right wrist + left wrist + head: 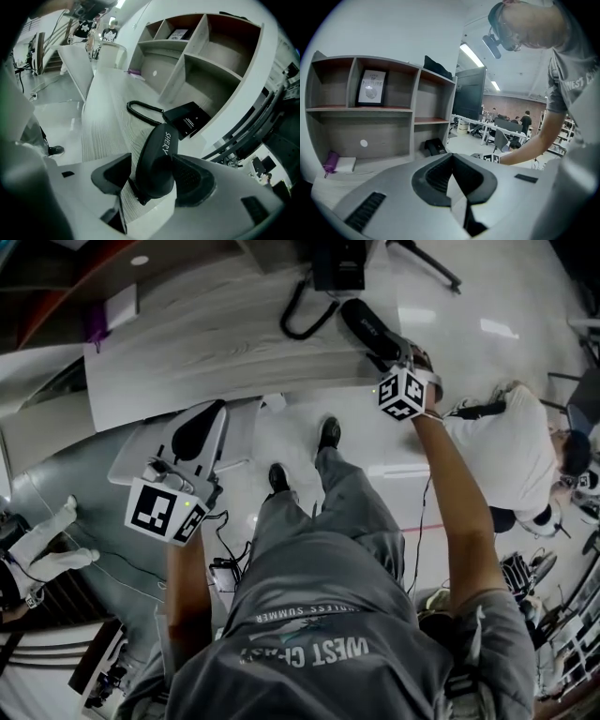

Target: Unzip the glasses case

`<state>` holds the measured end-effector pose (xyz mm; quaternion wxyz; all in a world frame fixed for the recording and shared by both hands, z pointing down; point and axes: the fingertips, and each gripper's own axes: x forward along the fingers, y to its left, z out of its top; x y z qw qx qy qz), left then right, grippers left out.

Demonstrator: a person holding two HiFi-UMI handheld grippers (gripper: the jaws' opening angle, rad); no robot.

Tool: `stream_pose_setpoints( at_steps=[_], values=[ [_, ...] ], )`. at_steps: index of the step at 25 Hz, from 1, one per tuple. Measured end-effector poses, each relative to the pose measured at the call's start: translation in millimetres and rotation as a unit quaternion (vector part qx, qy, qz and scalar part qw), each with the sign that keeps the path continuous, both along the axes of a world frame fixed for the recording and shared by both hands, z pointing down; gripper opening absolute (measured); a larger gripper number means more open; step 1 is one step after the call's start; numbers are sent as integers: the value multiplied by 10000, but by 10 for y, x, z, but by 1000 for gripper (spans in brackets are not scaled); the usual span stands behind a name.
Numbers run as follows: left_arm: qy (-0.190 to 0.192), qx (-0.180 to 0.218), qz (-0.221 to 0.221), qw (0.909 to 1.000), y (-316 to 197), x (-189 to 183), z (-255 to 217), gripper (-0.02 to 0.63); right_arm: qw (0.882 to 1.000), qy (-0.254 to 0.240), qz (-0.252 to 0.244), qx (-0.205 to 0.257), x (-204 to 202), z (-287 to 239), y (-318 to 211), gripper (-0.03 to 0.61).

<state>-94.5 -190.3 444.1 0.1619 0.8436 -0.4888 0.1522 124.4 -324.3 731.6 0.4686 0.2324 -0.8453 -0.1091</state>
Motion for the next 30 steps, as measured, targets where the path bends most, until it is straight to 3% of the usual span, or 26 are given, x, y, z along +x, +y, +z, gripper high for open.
stream_pose_setpoints(
  at_steps=[7,10,12,16,21,30],
  values=[
    [33,-91,19,10000,-6,-6,101,-2,9995,-244,186,108,84,110,-220,320],
    [41,-102,40,9999,-6,-17,109,-2,9982,-402,451,20,151,149,-364,307],
    [45,-94,46,9999,-3,-21,86,-2,9968,-463,653,8,208,114,-467,263],
    [55,-65,54,9999,10,-42,64,-2,9950,-501,855,-79,226,93,-539,267],
    [73,1,55,10000,50,-81,-13,-2,9874,-983,1159,-441,167,-70,-466,258],
    [222,149,54,9996,192,-226,-131,-2,9757,-1927,797,-677,-223,-859,-65,253]
  ],
)
